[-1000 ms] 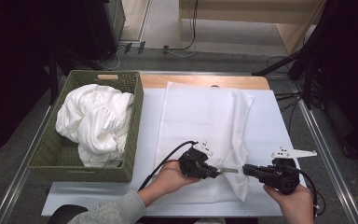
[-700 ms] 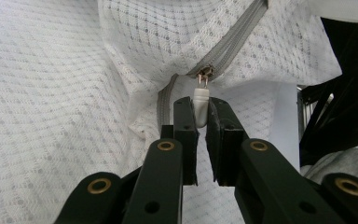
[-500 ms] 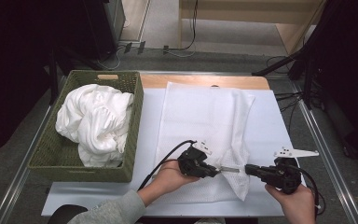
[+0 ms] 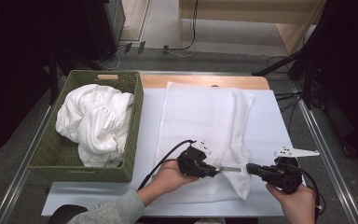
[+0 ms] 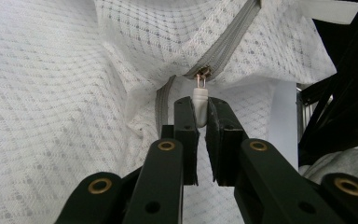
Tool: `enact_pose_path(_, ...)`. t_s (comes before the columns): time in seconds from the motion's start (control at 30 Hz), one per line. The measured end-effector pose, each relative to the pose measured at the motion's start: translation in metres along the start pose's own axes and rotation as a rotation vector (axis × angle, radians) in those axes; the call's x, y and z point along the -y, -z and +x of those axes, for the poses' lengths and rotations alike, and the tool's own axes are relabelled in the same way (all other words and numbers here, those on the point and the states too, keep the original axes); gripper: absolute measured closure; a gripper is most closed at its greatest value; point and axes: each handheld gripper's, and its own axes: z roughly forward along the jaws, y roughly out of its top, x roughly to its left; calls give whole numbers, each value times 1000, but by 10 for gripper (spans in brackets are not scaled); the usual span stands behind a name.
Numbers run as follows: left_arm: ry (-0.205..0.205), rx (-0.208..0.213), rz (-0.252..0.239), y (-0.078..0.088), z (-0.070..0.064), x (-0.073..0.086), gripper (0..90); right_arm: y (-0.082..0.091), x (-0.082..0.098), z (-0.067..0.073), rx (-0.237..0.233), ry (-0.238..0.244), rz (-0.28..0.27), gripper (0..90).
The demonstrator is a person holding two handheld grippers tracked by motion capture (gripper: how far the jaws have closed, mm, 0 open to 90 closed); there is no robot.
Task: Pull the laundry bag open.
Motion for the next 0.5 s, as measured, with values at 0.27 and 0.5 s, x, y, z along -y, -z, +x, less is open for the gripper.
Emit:
enact_pose_path(0.27,-5,-5,14,2,2,0,843,2,1,-2,17,-9,5,886)
enact_pose_path(0.5,17,-30,23,5,8,3,876,7,4,-10,47,-30,-3,886)
